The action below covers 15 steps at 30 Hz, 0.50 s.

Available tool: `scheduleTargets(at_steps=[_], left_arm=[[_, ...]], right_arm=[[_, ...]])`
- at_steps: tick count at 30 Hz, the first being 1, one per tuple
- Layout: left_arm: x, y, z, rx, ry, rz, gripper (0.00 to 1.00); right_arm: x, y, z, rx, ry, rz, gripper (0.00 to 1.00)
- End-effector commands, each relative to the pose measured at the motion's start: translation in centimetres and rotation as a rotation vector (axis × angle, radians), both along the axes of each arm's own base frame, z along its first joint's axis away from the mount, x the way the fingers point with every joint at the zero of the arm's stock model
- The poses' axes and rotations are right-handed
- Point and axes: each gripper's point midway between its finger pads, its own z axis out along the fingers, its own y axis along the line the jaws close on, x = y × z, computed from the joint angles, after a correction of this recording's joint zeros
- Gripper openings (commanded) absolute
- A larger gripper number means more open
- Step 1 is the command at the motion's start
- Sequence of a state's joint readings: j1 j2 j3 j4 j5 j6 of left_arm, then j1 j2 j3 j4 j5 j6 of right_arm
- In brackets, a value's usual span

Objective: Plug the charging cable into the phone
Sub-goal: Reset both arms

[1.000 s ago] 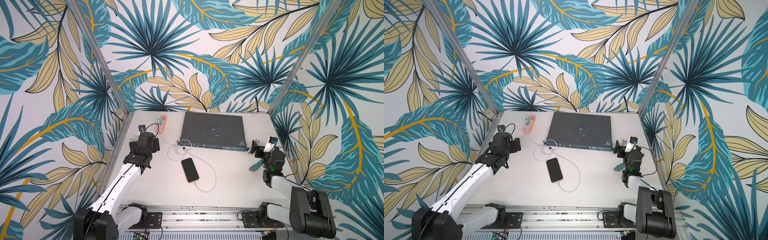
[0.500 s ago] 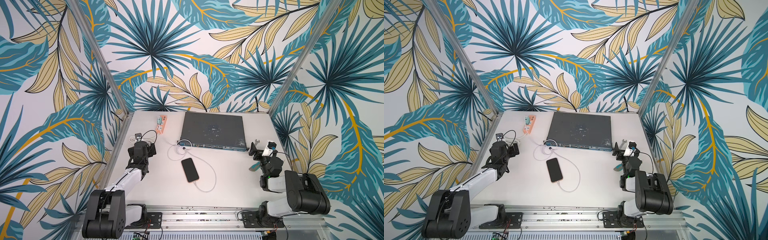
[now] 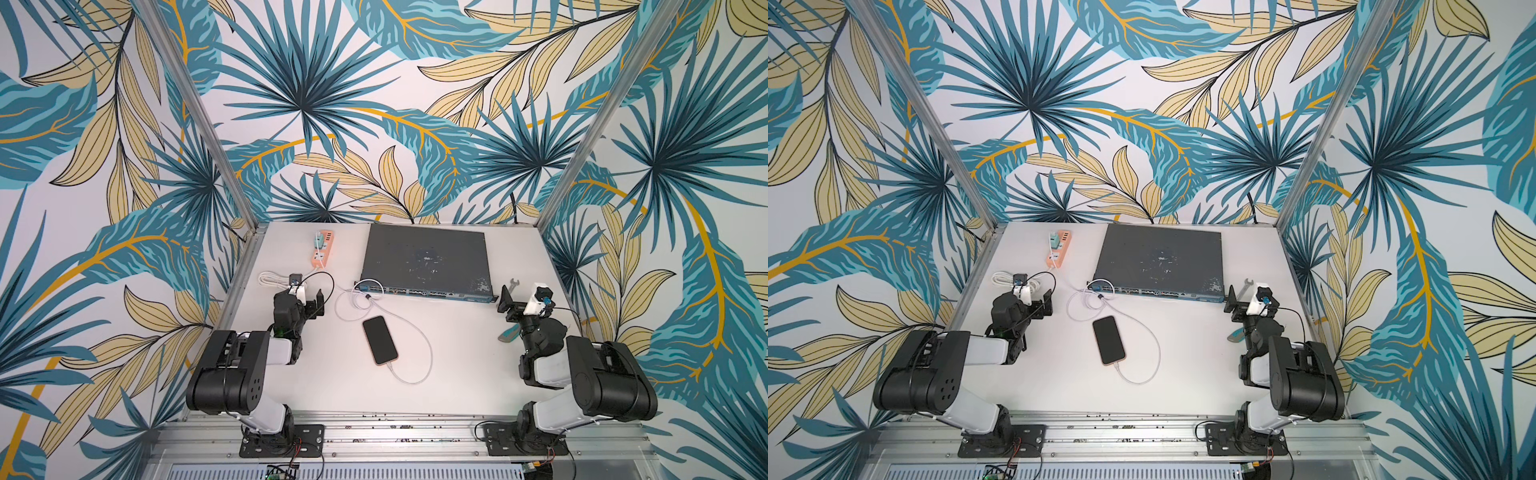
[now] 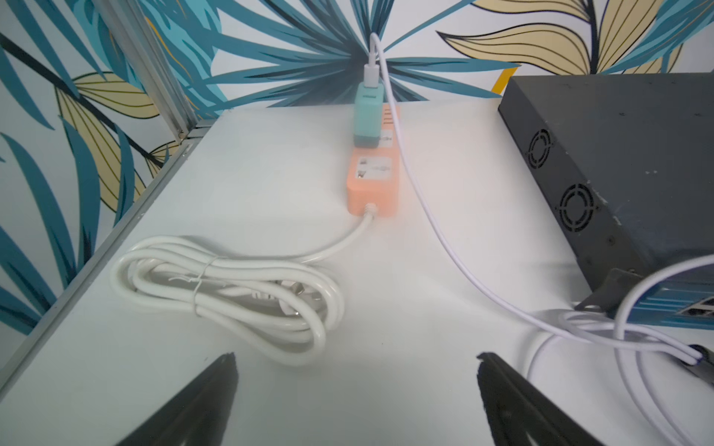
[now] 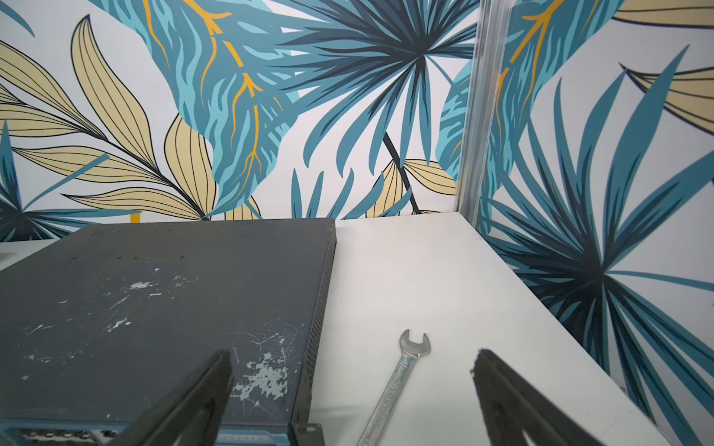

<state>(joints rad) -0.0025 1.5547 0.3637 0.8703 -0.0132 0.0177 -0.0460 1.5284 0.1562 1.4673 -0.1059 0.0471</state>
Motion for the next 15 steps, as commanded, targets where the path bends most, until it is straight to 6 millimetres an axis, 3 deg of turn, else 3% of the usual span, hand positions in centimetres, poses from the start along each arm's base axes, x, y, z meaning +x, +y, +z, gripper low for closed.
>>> scheduleTargets(at_steps=[1,6,15], left_arm=[[0.7,-0.5,2.4,0.013,-0.108,-0.04,1.0],[0.8,-0.9,2.3,0.019,-0.098,-0.067,1.0],[0.9,-1.3,2.2,0.031,-0.09,-0.075,1.0]], right_arm=[[0.7,0.9,0.1,-0.029,0.003,0.056,1.0],[0.6,0.3,-0.1,-0.018,0.013,0.02,1.0],[-3.0,-0.5,1.5,-0.004,-0.114,-0.036,1.0]])
